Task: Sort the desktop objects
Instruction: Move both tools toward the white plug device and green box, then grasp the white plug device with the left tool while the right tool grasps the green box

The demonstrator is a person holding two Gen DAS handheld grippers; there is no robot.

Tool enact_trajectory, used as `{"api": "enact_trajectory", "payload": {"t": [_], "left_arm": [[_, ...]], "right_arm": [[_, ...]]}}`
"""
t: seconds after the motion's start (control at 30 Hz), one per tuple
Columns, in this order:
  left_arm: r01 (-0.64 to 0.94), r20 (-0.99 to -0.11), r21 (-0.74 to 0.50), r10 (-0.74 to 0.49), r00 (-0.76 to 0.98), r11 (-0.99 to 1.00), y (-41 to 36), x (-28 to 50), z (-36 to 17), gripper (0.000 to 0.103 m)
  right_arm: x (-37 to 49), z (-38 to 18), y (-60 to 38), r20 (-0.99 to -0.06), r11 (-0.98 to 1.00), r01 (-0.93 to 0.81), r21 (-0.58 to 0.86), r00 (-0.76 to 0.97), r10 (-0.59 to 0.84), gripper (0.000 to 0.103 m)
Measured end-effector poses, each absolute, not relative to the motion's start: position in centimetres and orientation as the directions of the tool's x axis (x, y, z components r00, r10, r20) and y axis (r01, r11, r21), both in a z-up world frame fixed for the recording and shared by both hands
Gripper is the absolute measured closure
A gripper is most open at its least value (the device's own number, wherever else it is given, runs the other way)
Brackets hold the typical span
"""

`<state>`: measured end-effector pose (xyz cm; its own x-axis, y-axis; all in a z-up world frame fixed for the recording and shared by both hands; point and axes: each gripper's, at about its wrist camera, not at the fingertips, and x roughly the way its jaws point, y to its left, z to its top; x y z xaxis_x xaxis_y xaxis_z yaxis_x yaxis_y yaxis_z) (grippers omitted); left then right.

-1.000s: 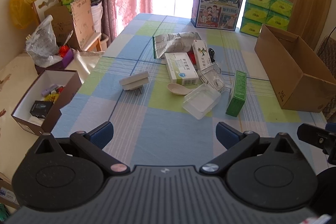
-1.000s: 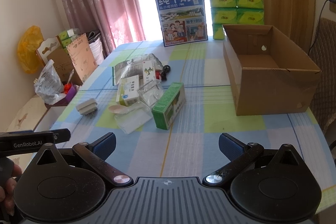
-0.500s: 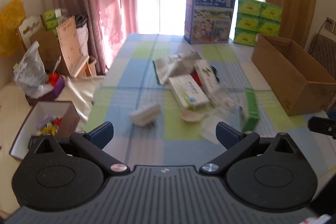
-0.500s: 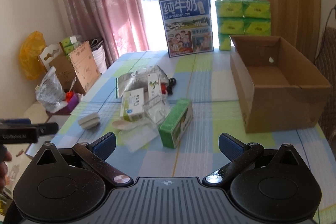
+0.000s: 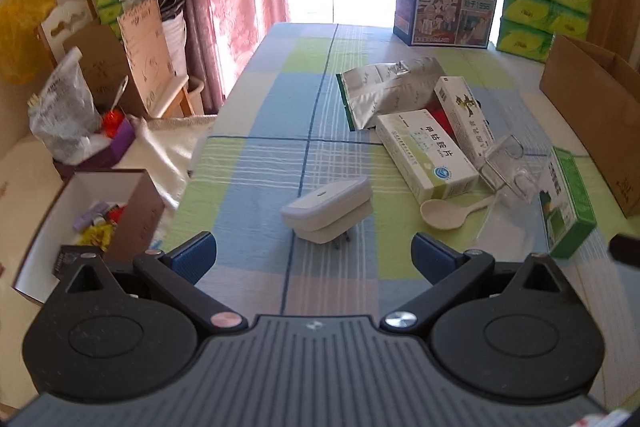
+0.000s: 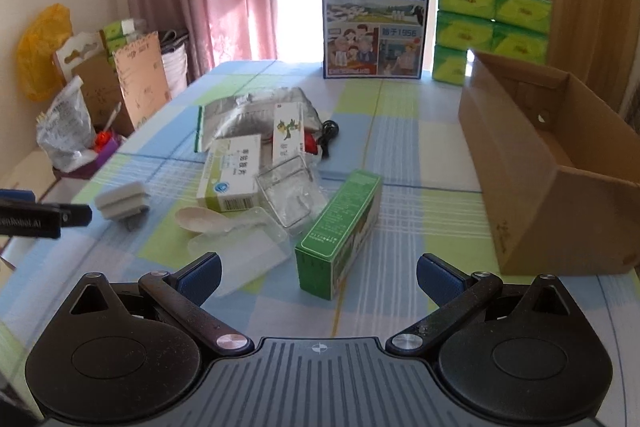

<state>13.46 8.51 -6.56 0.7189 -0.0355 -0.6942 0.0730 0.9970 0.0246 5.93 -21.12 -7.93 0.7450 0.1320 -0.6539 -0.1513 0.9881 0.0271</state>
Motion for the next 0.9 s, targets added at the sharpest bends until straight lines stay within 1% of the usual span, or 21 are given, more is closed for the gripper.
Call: {"api": "enact_trajectory", "payload": {"t": [0.2, 0.3, 0.4, 0.47, 0.57, 0.63, 0.83, 0.87, 0.9], "left_arm": [[0.053, -0.694, 0.015, -0.028, 0.719, 0.998, 8.2, 15.3, -8.0, 0.001], [0.034, -0.687, 0.002, -0.024, 0.726, 0.999, 8.3, 16.0, -8.6, 0.001], [0.021, -0.686, -0.011, -0.022, 0.727, 1.000, 8.4, 16.8, -9.2, 0.004], [0.015, -0.682, -0.008, -0.017, 0.731, 1.000, 8.2, 17.3, -9.6, 0.004], [0.003, -0.686, -0.023, -0.018, 0.727, 1.000, 8.2, 18.1, -10.3, 0.005], [-0.010, -0.686, -0.044, -0.023, 0.728, 0.999, 8.3, 18.5, -10.7, 0.006], [-0.041, -0.682, -0.055, -0.007, 0.731, 0.998, 7.9, 19.9, -11.6, 0.014], [-0.048, -0.684, -0.055, -0.002, 0.730, 0.997, 7.9, 20.1, -11.7, 0.018], [-0.052, -0.684, -0.058, -0.002, 0.729, 0.997, 7.8, 20.3, -11.8, 0.019]], "right_arm": [[8.5, -9.8, -20.7, -0.666, 0.990, -0.139, 0.027, 0.736, 0.121, 0.003], [9.4, -10.4, -20.4, -0.673, 0.990, -0.141, 0.027, 0.729, 0.123, 0.016], [10.2, -11.0, -20.3, -0.681, 0.991, -0.134, 0.027, 0.723, 0.116, 0.019], [10.5, -11.4, -20.3, -0.681, 0.991, -0.133, 0.026, 0.723, 0.114, 0.021], [10.9, -11.8, -20.3, -0.689, 0.991, -0.132, 0.022, 0.716, 0.111, 0.027], [11.1, -12.2, -20.3, -0.693, 0.992, -0.129, 0.017, 0.714, 0.105, 0.033], [11.6, -12.7, -20.3, -0.697, 0.992, -0.122, 0.011, 0.711, 0.095, 0.038], [11.8, -12.8, -20.4, -0.698, 0.993, -0.119, 0.012, 0.710, 0.094, 0.039], [11.9, -12.9, -20.4, -0.700, 0.993, -0.118, 0.013, 0.708, 0.094, 0.041]]}}
